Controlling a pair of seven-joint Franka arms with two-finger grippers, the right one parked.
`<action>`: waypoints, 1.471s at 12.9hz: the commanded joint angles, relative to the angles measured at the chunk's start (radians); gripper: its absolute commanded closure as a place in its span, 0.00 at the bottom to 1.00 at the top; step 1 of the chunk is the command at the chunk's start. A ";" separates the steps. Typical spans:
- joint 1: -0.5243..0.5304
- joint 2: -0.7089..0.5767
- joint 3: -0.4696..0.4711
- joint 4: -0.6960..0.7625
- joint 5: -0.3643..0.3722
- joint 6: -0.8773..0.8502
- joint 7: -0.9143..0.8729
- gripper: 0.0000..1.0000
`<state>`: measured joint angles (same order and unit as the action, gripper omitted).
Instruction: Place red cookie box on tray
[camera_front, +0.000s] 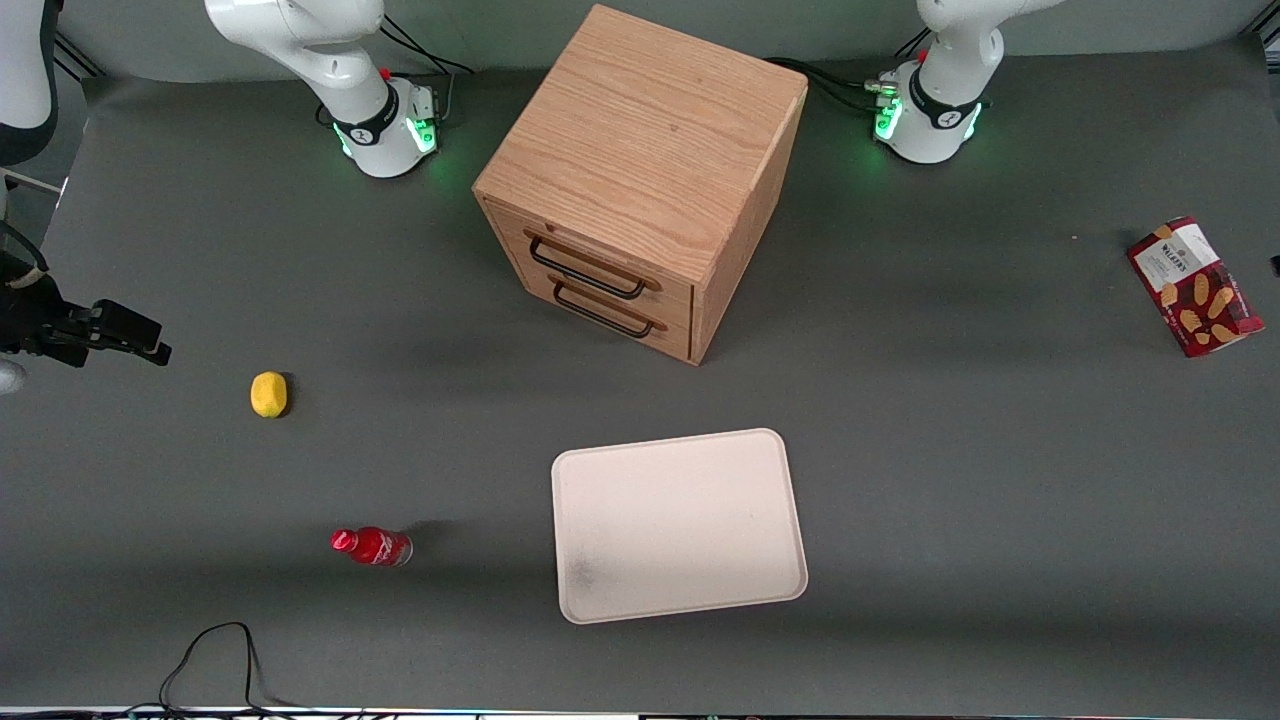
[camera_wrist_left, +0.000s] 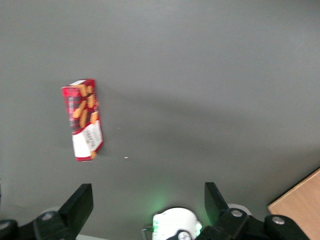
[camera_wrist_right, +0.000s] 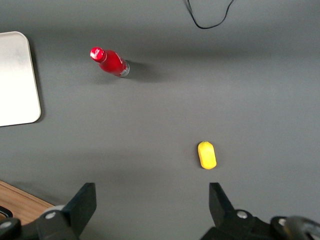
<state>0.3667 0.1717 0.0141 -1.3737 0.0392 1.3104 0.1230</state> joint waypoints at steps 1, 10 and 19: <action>0.098 0.012 -0.009 0.027 0.019 -0.025 0.102 0.00; 0.294 -0.161 -0.008 -0.482 0.073 0.422 0.262 0.00; 0.402 -0.091 -0.008 -0.858 -0.005 0.980 0.265 0.01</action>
<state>0.7481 0.0690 0.0172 -2.1807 0.0573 2.2172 0.3736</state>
